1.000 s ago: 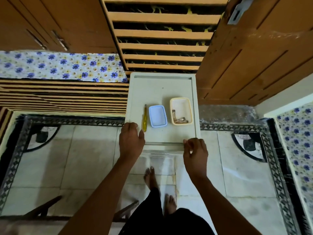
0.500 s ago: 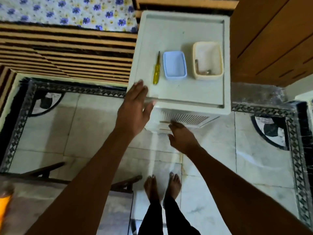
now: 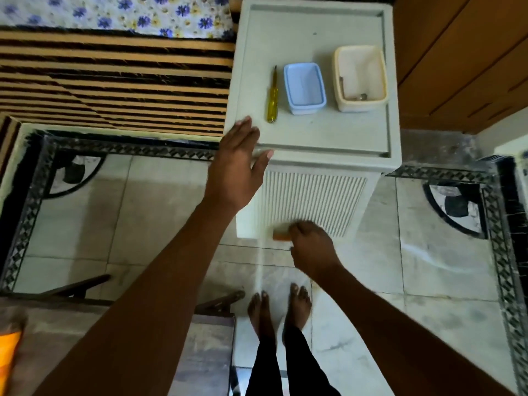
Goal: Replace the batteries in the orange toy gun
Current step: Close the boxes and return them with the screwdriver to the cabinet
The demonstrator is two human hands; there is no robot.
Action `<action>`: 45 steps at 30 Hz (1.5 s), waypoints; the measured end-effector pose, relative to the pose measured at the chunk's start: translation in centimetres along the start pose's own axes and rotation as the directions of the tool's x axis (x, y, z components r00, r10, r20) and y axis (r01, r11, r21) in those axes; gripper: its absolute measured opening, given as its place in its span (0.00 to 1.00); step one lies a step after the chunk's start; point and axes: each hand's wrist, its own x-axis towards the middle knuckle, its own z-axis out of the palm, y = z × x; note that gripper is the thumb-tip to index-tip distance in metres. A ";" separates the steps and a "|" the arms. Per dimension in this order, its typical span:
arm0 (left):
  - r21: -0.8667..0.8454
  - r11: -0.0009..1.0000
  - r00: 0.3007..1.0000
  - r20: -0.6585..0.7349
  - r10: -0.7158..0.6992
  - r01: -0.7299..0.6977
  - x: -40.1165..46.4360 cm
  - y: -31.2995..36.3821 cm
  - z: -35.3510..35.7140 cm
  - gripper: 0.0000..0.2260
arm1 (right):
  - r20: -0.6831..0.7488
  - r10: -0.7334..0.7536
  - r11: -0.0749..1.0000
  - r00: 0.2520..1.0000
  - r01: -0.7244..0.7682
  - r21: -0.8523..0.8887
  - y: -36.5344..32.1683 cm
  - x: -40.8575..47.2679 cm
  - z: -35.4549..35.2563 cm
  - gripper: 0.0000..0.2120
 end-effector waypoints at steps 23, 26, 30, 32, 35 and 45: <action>-0.017 0.992 0.967 0.226 -0.116 0.123 1.0 0.7 -2.1 0.18 | -0.475 0.185 0.976 0.860 -0.215 -0.011 -0.6 5.1 -11.0 0.14; -0.004 0.991 0.964 0.229 -0.132 0.137 1.1 1.2 -2.3 0.19 | -0.474 0.197 0.976 0.858 -0.218 0.011 -0.8 5.2 -10.7 0.14; 0.066 0.978 0.967 0.150 -0.208 0.200 2.1 3.0 -2.8 0.16 | -0.509 0.258 0.966 0.821 -0.206 0.157 -0.2 4.9 -11.6 0.15; 0.083 0.981 0.981 0.063 -0.184 0.178 3.4 4.4 -2.9 0.14 | -0.563 0.320 0.938 0.762 -0.170 0.303 0.7 5.2 -13.2 0.16; 0.096 0.982 0.983 0.071 -0.171 0.164 6.5 6.5 -2.4 0.13 | -0.597 0.497 0.824 0.629 -0.127 0.552 2.6 7.2 -15.9 0.15; 0.084 0.912 0.904 0.123 -0.410 0.402 12.3 10.7 0.7 0.14 | -0.236 0.809 0.498 0.539 -0.415 0.761 7.8 14.6 -21.1 0.18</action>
